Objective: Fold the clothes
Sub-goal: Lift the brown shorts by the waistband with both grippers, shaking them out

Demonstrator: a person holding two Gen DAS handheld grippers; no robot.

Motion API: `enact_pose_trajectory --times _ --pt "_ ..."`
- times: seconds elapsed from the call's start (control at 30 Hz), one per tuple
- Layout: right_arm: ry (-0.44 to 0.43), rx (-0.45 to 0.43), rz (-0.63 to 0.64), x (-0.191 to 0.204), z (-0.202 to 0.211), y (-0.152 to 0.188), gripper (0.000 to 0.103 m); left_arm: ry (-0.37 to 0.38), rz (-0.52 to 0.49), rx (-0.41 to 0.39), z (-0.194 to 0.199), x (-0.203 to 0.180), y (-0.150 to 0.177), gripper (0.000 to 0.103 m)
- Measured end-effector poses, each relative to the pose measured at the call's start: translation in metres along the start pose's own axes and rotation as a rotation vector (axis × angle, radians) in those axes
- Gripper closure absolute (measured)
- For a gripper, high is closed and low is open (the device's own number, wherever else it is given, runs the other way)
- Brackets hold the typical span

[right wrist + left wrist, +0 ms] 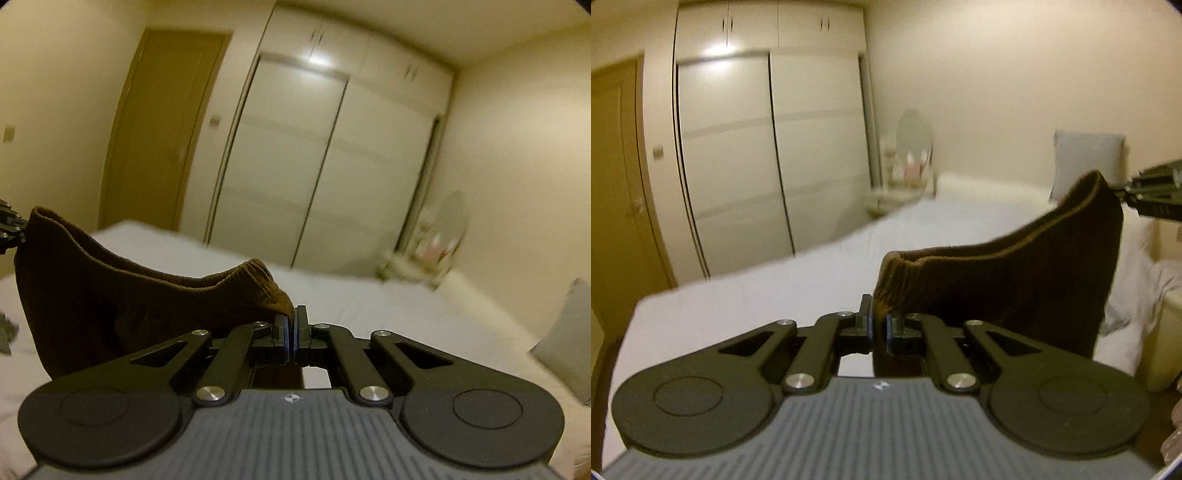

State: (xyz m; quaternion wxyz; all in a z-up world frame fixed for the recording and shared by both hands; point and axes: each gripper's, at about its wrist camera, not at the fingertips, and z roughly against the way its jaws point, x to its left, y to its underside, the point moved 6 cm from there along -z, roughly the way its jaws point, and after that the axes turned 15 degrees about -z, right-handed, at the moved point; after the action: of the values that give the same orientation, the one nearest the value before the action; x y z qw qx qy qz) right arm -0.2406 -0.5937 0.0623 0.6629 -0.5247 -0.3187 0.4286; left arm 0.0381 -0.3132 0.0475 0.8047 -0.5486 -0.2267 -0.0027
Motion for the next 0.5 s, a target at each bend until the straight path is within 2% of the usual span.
enact_pose_trajectory --times 0.1,0.23,0.37,0.5 --pt "0.032 -0.084 0.004 0.006 0.05 -0.023 0.103 0.0 -0.053 -0.057 0.03 -0.003 -0.028 0.099" --pt "0.044 -0.101 0.014 0.01 0.052 -0.031 0.103 -0.014 -0.094 -0.074 0.031 0.004 -0.054 0.099" --pt "0.034 -0.038 0.028 0.009 0.009 -0.017 0.103 -0.015 -0.097 -0.022 -0.011 0.014 -0.052 0.099" --pt "-0.007 0.097 0.028 -0.002 -0.089 0.02 0.103 0.015 -0.058 0.096 -0.099 0.012 -0.015 0.099"
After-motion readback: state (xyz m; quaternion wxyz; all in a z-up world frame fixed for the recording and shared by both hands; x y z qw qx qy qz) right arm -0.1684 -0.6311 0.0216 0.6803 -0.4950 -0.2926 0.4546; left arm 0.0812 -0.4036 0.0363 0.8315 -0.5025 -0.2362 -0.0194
